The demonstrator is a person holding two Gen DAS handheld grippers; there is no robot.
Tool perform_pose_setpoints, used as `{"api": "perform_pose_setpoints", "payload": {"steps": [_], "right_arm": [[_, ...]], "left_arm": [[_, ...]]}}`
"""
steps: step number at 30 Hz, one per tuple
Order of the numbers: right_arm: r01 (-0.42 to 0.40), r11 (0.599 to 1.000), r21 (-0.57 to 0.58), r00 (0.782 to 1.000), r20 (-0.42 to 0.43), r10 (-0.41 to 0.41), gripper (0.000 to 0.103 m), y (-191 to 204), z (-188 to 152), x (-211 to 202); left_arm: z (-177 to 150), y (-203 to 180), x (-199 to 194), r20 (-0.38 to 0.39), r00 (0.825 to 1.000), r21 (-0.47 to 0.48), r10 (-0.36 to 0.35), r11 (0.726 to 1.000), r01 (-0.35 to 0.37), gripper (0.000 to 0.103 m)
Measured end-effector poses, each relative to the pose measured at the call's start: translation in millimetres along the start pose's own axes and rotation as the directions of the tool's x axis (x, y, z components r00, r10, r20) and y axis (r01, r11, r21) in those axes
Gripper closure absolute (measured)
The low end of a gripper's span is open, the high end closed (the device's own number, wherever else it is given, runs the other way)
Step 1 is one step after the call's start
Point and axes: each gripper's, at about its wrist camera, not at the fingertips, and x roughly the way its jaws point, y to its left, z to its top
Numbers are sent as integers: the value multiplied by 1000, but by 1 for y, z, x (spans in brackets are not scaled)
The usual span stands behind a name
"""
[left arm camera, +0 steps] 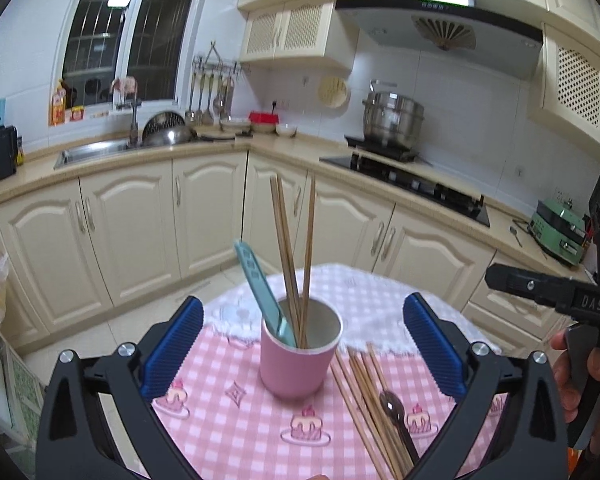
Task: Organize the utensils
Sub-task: 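Move both grippers back down over the remaining chopsticks and spoon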
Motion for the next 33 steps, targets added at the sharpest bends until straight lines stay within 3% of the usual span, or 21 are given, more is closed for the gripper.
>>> {"api": "perform_pose_setpoints", "payload": {"steps": [10,18,21,25,30,33], "right_arm": [[67,998,-7,982,-177,-67,6,-25,-46,35],[63,998,-31,929,-363,-70,7,-29,-90,71],[49,998,-36,905,-422,-59,30,-26,-104,86],[19,999,-41,887,-461,-36,43,-20,-113,98],[-4,997,-73,874,-485,-32,65,-10,-118,104],[-4,994,-105,871,-488,-48,72,-7,-121,105]], "left_arm": [[-34,6,23,-163,986,-22,24,999,-28,5],[-63,-4,50,-310,949,15,59,998,-58,5],[-76,-5,60,-357,931,21,73,997,-70,5],[-90,-6,70,-403,911,31,89,996,-84,5],[-101,-8,81,-439,892,44,105,994,-96,5],[-107,-12,86,-454,883,67,118,993,-98,5]]}}
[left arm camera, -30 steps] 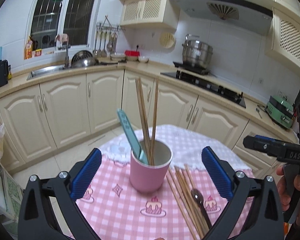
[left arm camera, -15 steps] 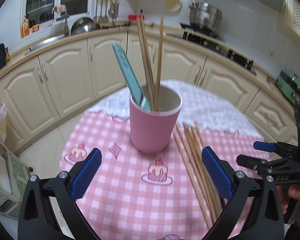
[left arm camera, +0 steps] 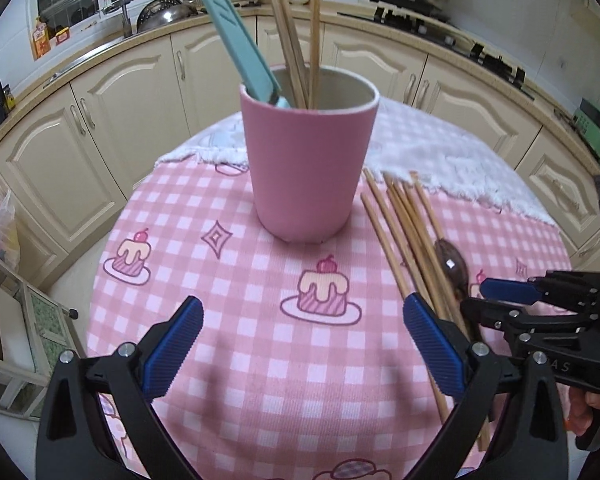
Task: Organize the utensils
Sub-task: 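Move both grippers back down over the remaining chopsticks and spoon, then close the right gripper on the dark spoon handle while the left grasps a chopstick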
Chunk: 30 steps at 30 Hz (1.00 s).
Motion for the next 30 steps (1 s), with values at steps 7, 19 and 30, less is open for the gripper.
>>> {"api": "perform_pose_setpoints", "payload": {"steps": [7,19,30], "right_arm": [[-22,999,32,1000,-2,22,74,-19,-2,-4],[2,1000,30,1000,-17,-2,74,-29,3,-7],[58,998,-6,997,-43,-58,74,-16,15,4]], "left_arm": [[-4,-15,12,-35,999,58,28,998,-25,5],[-3,-39,44,-103,989,127,102,988,-89,5],[21,-40,59,-162,983,95,89,993,-74,5]]}}
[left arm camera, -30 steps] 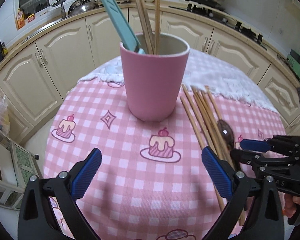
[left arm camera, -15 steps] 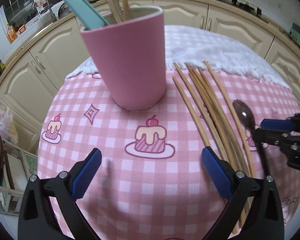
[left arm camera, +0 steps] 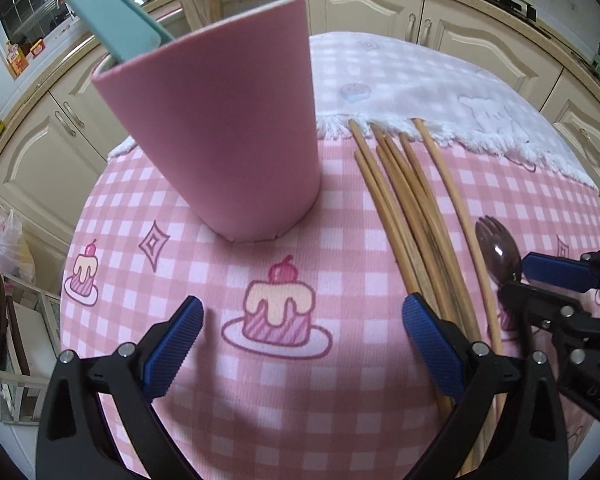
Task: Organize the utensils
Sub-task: 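Close the right gripper on the dark spoon handle while the left grasps a chopstick, then lift the spoon and chopstick toward the pink cup with both grippers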
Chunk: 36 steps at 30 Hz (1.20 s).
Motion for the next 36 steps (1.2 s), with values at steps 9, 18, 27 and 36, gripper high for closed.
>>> {"api": "perform_pose_setpoints", "payload": {"steps": [9,18,27,36], "right_arm": [[-14,1000,13,1000,5,14,76,-4,-2,-1],[4,1000,14,1000,-3,-4,76,-1,3,0],[37,999,-24,999,-4,-37,80,6,11,5],[-69,996,50,997,23,68,94,-14,-1,-4]], "left_arm": [[10,2,5,-17,999,-14,-30,999,30,5],[14,2,14,-22,1000,-38,-23,999,22,5],[40,-23,7,-23,996,44,-87,995,88,92],[24,-12,0,-1,992,72,-130,989,130,98]]}}
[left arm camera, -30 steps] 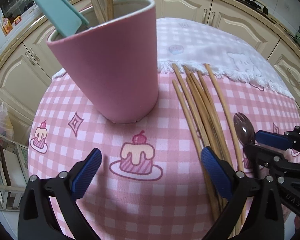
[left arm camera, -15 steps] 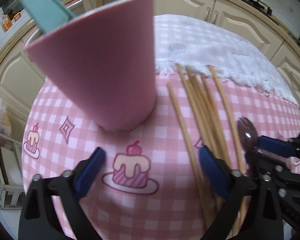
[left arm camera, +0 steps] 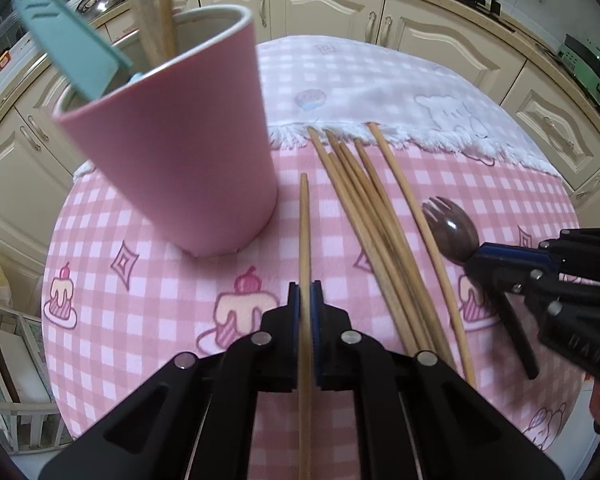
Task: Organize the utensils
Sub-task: 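Lift the spoon and chopstick toward the pink cup with both grippers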
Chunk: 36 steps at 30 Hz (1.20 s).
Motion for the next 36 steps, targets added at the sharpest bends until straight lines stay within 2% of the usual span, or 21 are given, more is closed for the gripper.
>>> {"api": "perform_pose_setpoints", "payload": {"steps": [5,7,9,12,14,19,22,25,26,28,30,32,34,36], "right_arm": [[55,997,-49,997,-43,-57,90,10,4,6],[101,990,-97,994,-24,-104,92,18,4,8],[111,988,-108,994,-9,-112,92,21,2,9],[21,998,-58,999,40,-19,93,10,-6,-1],[3,999,-50,998,61,0,93,7,-12,-8],[-83,996,-21,981,173,86,93,-2,-23,-35],[-131,991,-4,961,244,128,94,-4,-28,-49],[-178,984,-8,933,318,171,95,-1,-29,-61],[-191,982,-15,921,344,184,99,2,-28,-65],[-215,976,-25,894,398,207,99,7,-25,-74],[-215,976,-31,880,428,207,99,14,-19,-78],[-172,985,-7,904,396,161,99,19,-7,-70],[-175,985,6,913,376,160,99,19,-2,-62],[-155,988,14,934,329,142,98,19,0,-53]], "left_arm": [[-6,2,0,3,1000,-1,4,1000,-4,98],[-8,1,-1,3,1000,5,0,1000,0,98],[-11,1,-3,10,1000,3,-18,1000,18,98],[-18,8,-12,45,998,-10,-42,999,42,98],[-23,12,-21,77,995,-20,-60,998,62,98],[-36,20,-49,175,978,-26,-110,993,117,98],[-46,26,-74,271,952,-20,-146,987,157,98],[-49,27,-96,368,915,-2,-164,984,177,98],[-50,28,-103,398,901,1,-171,983,186,98],[-51,32,-118,466,865,6,-185,979,206,98],[-51,37,-132,518,834,7,-188,976,216,98],[-46,41,-138,535,824,1,-188,975,222,98],[-43,46,-141,539,824,-16,-173,976,215,98],[-44,50,-142,540,824,-20,-171,976,216,98]]}}
